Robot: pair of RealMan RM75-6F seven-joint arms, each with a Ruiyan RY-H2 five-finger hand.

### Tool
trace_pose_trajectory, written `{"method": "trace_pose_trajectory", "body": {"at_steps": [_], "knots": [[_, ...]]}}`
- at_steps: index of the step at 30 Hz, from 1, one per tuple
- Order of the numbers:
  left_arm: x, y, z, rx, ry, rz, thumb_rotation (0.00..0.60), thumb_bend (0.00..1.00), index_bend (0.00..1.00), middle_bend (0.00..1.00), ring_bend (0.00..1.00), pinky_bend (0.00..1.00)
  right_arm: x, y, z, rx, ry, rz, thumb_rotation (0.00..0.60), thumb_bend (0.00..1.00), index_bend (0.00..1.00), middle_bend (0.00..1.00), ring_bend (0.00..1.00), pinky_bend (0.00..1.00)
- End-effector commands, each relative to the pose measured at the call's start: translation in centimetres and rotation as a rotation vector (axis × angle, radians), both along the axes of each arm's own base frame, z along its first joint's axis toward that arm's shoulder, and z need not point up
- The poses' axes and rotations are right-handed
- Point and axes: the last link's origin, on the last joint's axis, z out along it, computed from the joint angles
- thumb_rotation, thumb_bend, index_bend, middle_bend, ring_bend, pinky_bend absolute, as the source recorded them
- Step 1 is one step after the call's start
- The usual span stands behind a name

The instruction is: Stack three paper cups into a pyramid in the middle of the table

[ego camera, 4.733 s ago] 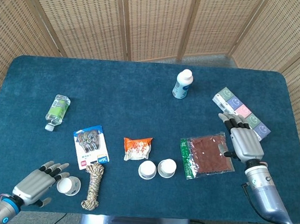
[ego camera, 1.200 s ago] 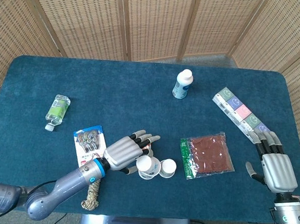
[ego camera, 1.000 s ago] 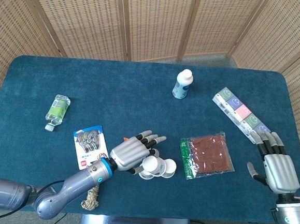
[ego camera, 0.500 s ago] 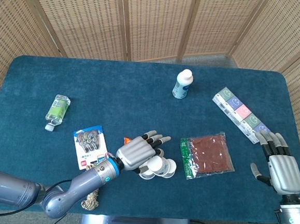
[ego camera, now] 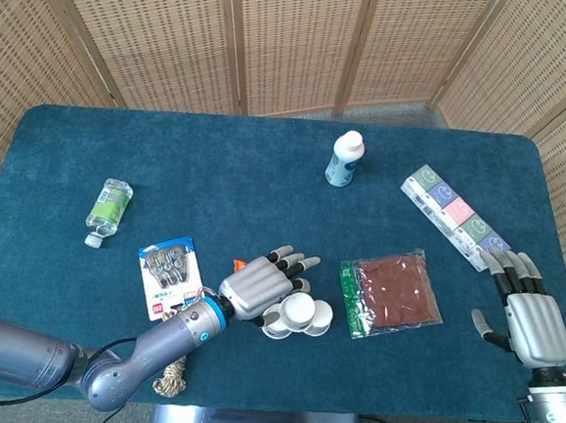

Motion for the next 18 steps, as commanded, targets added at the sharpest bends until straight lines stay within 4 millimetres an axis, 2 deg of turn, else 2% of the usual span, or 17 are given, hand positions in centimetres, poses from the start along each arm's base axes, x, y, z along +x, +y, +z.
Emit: {"method": "trace_pose_trajectory", "body": {"at_steps": [1,9,13,18], "knots": [[0.0,0.0,0.0,-0.003,0.005,0.0,0.6,0.4,0.23,0.0,0.0,0.0,0.0,0.0,0.0,0.0,-0.001,0.001,0.6,0.42,0.0,0.0,0.0,0.0],[0.0,-0.1,1.1,0.014,-0.016,0.002,0.6,0.41,0.19,0.0,0.0,0.0,-0.1,0.0,0.2,-0.005,-0.005,-0.003,0.6,0.42,0.0,0.0,0.0,0.0],[-0.8,-0.3,2.6,0.044,-0.032,0.009,0.6,0.41,0.14,0.0,0.0,0.0,-0.1,-0.2,0.3,-0.013,-0.004,-0.002,0.6,0.42,0.0,0.0,0.0,0.0],[-2.9,-1.0,5.2,0.112,-0.063,0.024,0.6,0.41,0.1,0.0,0.0,0.0,-0.1,-0.6,0.3,-0.03,0.003,-0.003,0.6,0.42,0.0,0.0,0.0,0.0]]}}
